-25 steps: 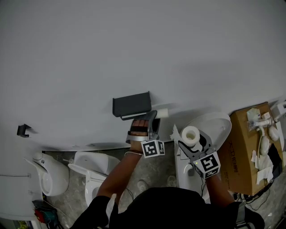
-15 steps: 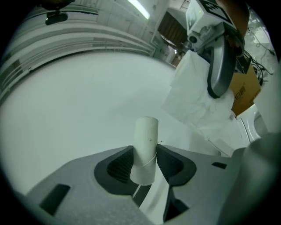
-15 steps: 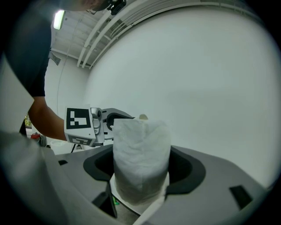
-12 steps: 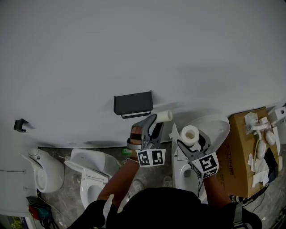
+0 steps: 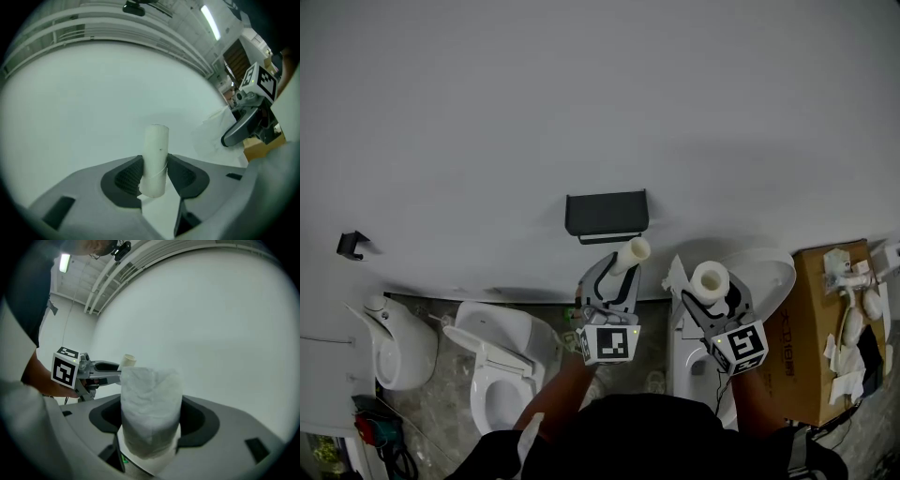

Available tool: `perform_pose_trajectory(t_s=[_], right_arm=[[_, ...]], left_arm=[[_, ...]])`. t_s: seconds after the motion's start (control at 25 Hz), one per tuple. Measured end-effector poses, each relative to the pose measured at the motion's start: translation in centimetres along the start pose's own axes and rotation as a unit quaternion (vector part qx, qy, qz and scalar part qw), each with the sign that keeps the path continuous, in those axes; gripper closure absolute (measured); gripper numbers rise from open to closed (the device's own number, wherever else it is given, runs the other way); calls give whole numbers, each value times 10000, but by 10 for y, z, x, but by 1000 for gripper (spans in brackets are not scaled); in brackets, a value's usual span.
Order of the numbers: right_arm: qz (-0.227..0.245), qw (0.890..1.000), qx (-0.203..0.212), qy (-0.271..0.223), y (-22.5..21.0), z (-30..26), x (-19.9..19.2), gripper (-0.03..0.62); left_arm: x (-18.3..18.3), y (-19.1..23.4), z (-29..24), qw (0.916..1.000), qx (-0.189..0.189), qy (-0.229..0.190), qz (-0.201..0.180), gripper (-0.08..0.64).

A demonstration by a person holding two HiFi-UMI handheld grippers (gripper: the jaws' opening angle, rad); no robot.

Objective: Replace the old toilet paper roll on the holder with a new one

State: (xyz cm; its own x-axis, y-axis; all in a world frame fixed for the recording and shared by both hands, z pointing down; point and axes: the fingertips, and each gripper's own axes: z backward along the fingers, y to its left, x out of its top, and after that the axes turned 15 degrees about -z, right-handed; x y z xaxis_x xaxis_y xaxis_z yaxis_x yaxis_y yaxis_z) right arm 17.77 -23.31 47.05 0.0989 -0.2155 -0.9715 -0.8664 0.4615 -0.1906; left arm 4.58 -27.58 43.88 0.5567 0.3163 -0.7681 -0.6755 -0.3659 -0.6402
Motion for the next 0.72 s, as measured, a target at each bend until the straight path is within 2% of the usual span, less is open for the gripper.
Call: perform_pose_trajectory(t_s=[0.16,0.32,0.48,0.72], right_arm=[[109,9999,-13,-43,6,-12,5,282],[62,9998,20,-171,19,-23,12,282],[114,9997,176,-116,37,-34,13,282],[49,9992,379,-147,60,-48,14,282]], left_arm=[[-10,22,20,9973,272,-130,664,394],[-25,38,43,9911,458,-55,1252,394],[-37,48,60,9879,532,-22,1458,394],[-60,60,77,9874,643,165,1437,394]])
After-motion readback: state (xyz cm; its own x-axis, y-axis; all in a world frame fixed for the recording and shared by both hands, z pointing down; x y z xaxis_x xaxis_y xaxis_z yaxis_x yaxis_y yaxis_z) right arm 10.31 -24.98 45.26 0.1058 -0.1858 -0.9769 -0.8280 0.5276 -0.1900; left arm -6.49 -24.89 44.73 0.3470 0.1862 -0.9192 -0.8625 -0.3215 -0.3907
